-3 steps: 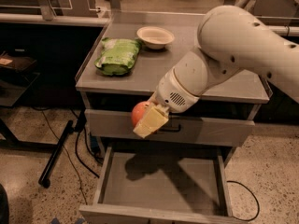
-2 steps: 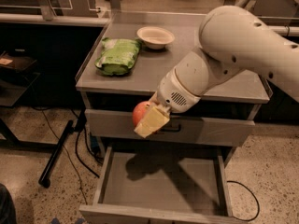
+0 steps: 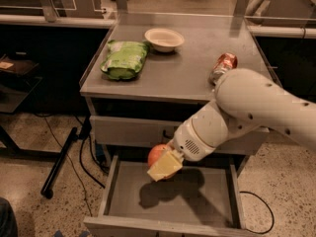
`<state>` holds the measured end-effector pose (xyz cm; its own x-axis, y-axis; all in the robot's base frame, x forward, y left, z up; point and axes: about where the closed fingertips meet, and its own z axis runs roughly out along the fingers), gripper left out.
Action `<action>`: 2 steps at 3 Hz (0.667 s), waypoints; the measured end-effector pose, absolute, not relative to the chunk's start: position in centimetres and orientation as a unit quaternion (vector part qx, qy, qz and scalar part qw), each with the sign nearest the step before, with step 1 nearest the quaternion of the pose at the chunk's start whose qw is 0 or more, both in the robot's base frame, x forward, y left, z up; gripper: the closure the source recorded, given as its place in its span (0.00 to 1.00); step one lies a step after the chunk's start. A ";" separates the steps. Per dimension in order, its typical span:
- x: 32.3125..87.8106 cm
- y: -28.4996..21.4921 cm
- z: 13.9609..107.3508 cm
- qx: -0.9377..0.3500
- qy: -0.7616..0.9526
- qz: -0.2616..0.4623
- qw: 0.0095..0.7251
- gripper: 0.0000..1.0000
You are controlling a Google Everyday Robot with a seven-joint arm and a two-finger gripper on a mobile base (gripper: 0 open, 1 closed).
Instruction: Place apple into middle drawer
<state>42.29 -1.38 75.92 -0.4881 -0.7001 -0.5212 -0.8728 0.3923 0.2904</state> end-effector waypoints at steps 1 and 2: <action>39.0 -3.3 70.3 -0.415 0.859 0.270 0.133 1.00; 38.9 -3.3 70.1 -0.413 0.859 0.272 0.133 1.00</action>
Offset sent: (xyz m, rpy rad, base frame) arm -0.0265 -0.0171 -0.0467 -0.0183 0.0772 -0.1193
